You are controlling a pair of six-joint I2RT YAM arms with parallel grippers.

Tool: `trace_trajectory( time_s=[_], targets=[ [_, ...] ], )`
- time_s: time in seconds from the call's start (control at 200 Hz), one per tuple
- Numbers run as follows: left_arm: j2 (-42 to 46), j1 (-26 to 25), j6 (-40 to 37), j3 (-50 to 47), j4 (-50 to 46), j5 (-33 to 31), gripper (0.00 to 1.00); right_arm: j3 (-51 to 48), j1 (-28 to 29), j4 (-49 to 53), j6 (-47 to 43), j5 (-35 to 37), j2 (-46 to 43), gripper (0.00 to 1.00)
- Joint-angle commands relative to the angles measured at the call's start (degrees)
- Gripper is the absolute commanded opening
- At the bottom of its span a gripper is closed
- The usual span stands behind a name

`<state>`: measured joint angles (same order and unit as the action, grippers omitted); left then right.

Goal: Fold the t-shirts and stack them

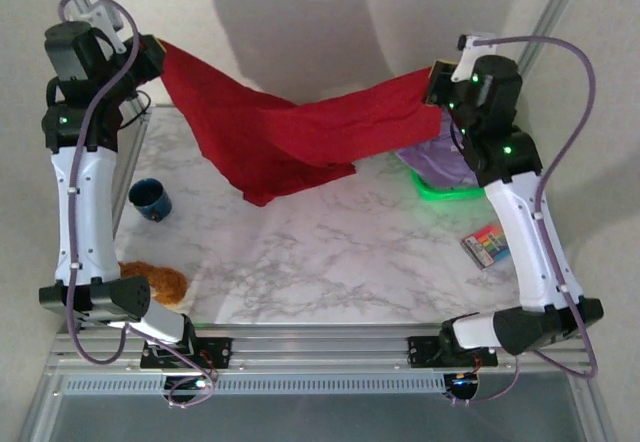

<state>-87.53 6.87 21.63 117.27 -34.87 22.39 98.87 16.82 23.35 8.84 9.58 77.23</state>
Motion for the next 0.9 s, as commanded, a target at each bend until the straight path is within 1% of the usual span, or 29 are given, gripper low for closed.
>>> trace_trajectory(
  time_s=[0.0,0.05,0.115,0.23,0.295,0.436,0.496,0.596,0.681,0.806,0.896],
  targets=[
    [0.1,0.76,-1.21,4.36,-2.39,-2.3,0.0,1.04,0.5,-1.02,-2.6,3.82,-3.98,0.0],
    [0.8,1.01,0.26,4.77,-0.94,-2.6,0.0,1.6,0.5,-0.5,-2.76,3.94,-5.34,0.0],
    [1.14,1.29,2.53,6.29,0.95,-1.5,0.0,2.49,0.52,0.34,-2.28,4.14,-6.85,0.0],
    [-0.54,1.65,4.55,13.75,0.19,-1.18,0.0,4.23,0.54,1.94,-1.36,2.81,-8.64,0.0],
    [-0.32,1.65,5.06,16.53,-0.69,-2.93,0.0,5.1,0.45,3.47,-0.95,1.65,-9.3,0.0],
    [6.7,1.74,3.95,10.73,5.15,-9.66,0.0,3.65,0.5,2.95,-0.42,2.02,-12.66,0.0],
    [7.86,1.74,3.01,10.17,5.91,-12.15,0.0,2.4,0.49,1.41,-0.25,2.82,-14.33,0.0],
    [7.96,1.74,2.59,13.3,3.08,-11.76,0.0,2.69,0.42,1.43,0.73,2.47,-15.77,0.0],
    [9.5,1.74,1.3,12.68,2.36,-11.99,0.0,3.05,0.42,2.22,2.11,0.95,-16.95,0.0],
    [11.59,1.74,-1.02,11.58,1.51,-17.05,0.0,1.44,0.5,1.6,3.46,0.48,-18.32,0.0],
    [12.29,1.74,-2.02,10.1,2.26,-17.89,0.0,0.75,0.52,1.4,4.22,-0.21,-18.15,0.0]
  ],
)
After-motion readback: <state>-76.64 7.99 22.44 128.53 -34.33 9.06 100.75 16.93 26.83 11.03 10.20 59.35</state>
